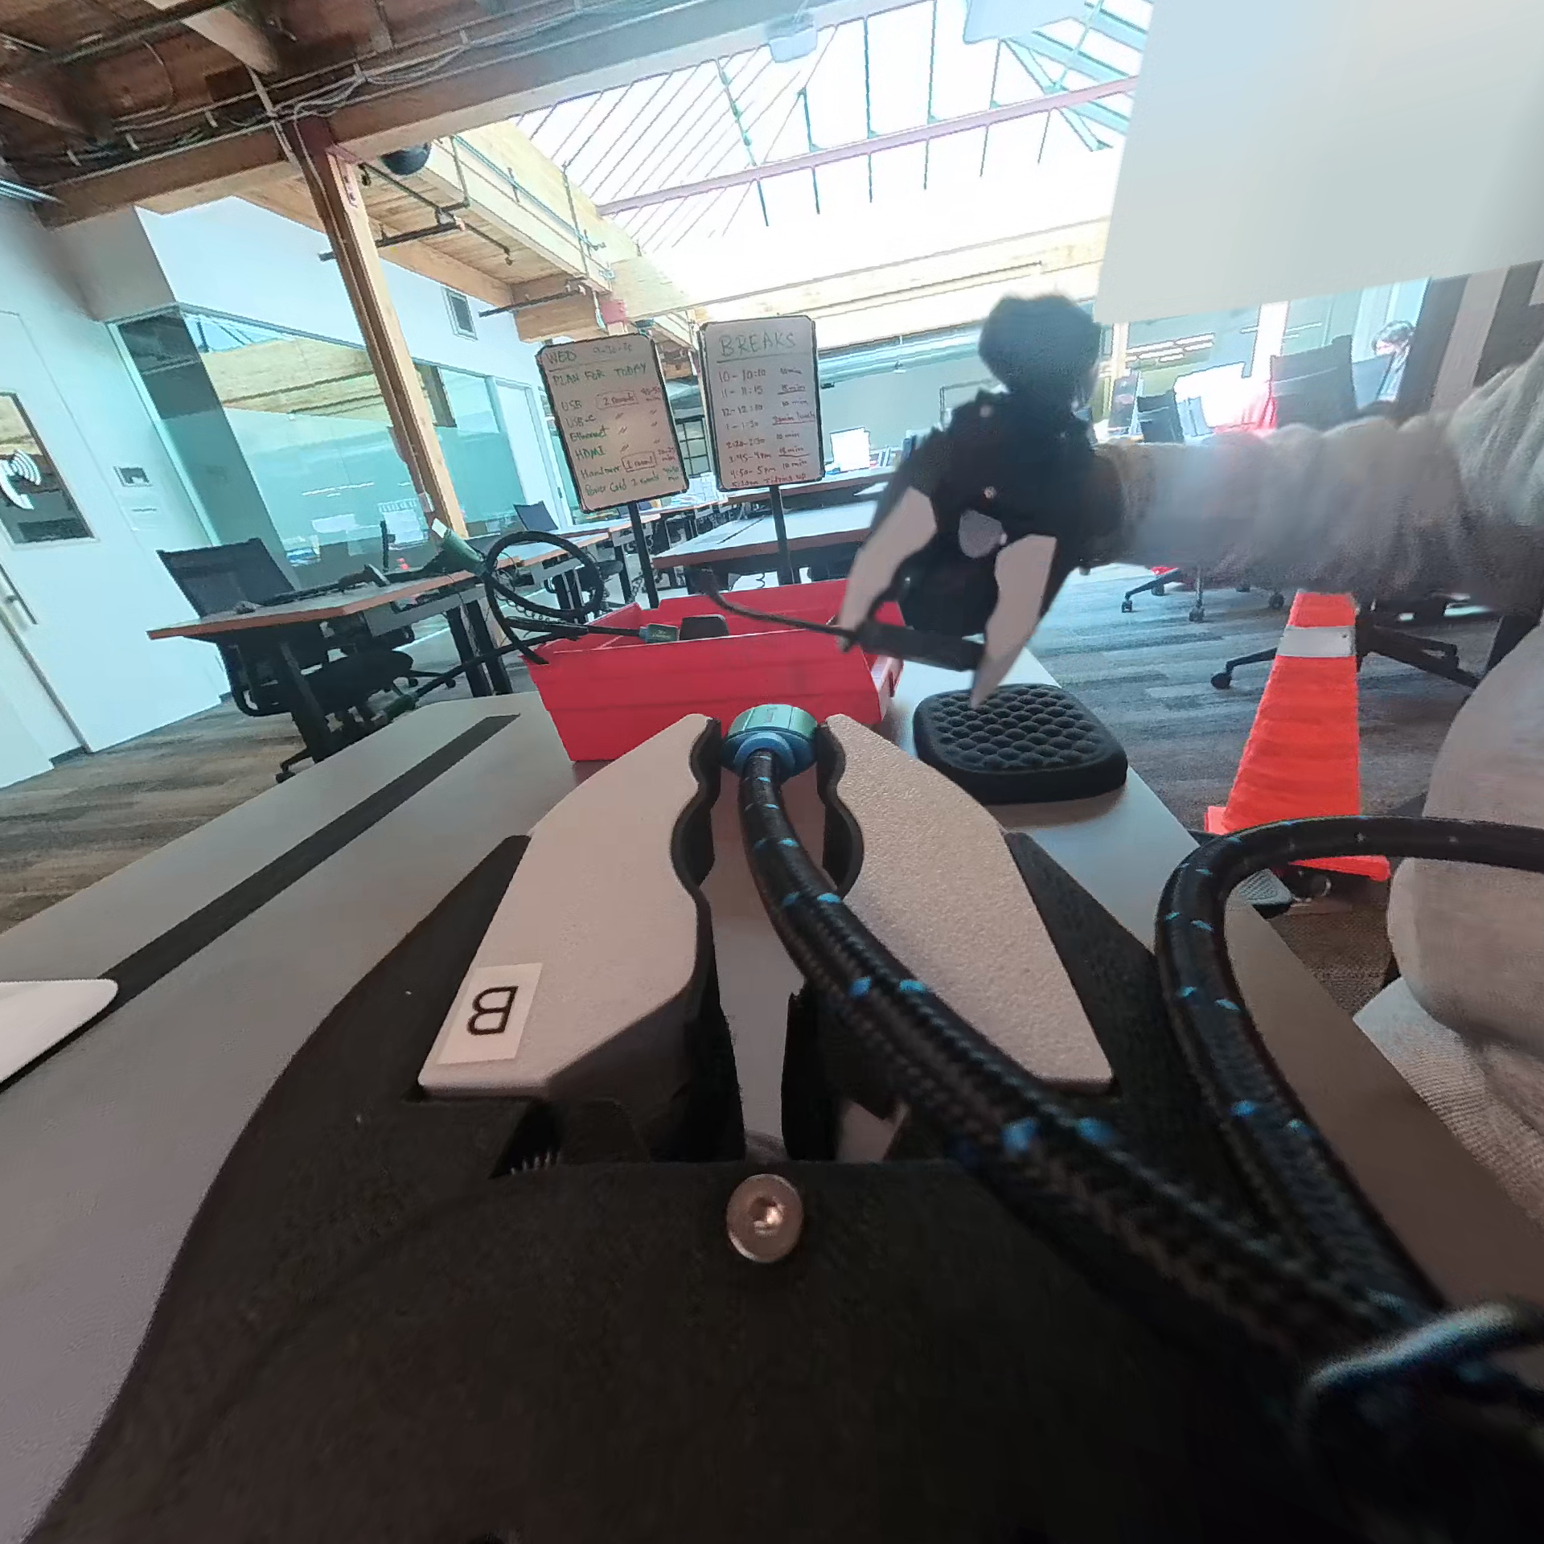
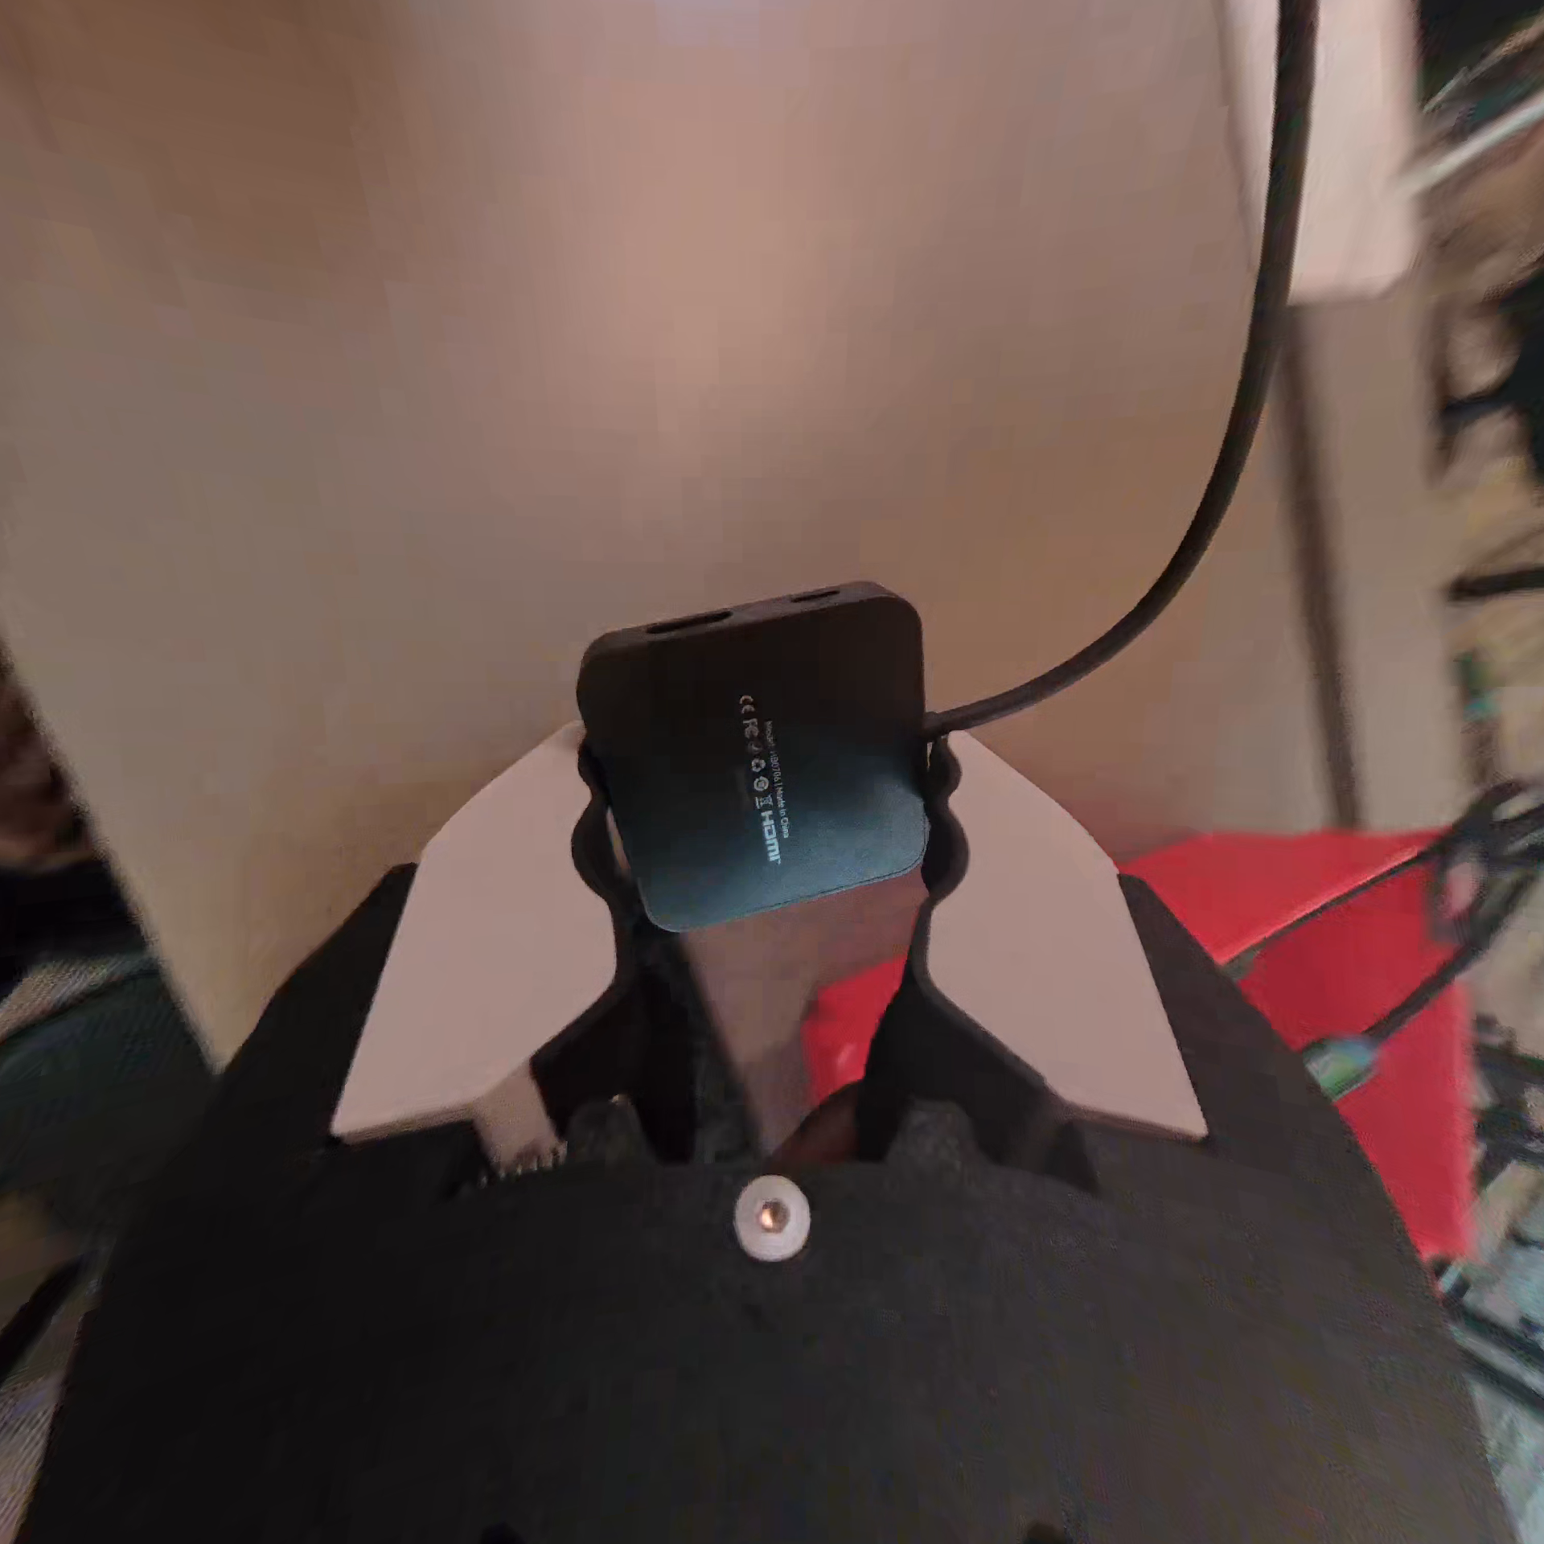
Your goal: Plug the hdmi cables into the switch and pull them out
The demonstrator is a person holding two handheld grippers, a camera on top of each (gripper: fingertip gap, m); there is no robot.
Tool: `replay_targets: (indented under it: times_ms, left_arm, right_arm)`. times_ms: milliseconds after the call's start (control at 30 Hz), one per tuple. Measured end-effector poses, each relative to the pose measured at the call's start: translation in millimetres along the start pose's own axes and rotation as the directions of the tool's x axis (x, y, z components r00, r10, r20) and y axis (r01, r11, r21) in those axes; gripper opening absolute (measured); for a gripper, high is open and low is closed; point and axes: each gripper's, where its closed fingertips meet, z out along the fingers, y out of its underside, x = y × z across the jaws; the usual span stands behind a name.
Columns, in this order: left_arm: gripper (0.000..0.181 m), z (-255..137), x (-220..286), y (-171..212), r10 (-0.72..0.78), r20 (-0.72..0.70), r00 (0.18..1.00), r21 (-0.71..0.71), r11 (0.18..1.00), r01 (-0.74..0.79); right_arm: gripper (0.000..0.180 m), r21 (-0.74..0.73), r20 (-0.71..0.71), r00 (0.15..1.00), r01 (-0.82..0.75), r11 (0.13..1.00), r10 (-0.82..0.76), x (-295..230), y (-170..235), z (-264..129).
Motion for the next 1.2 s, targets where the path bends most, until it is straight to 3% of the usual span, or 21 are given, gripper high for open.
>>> replay_targets:
  times_ms: [167,333,500,667,1200]
  left_arm:
    - [0.021,0.8,4.4,-0.4,0.056,-0.005,0.998,-0.022,0.998,-0.056]
    - [0.021,-1.6,-0.1,6.6,0.22,0.042,0.975,-0.102,0.971,-0.214]
    - [0.021,-4.7,-14.2,28.5,0.452,0.076,0.889,-0.289,0.863,-0.414]
    - [0.021,3.1,-2.9,45.0,0.547,0.006,0.837,-0.356,0.783,-0.509]
    - [0.021,7.8,7.5,47.7,0.471,-0.026,0.882,-0.339,0.826,-0.451]
  right_arm:
    - [0.074,0.266,-0.157,0.986,0.1,0.959,-0.059,42.1,-94.2,27.9]
    - [0.074,0.405,-0.112,0.986,0.158,0.9,-0.123,48.3,-156.5,79.3]
    - [0.074,0.343,-0.112,0.974,0.222,0.913,-0.195,23.7,-155.1,102.8]
    - [0.074,0.321,-0.115,0.97,0.241,0.916,-0.215,14.5,-149.5,116.6]
    - [0.074,0.418,-0.17,0.949,0.314,0.853,-0.266,5.0,-166.4,107.5]
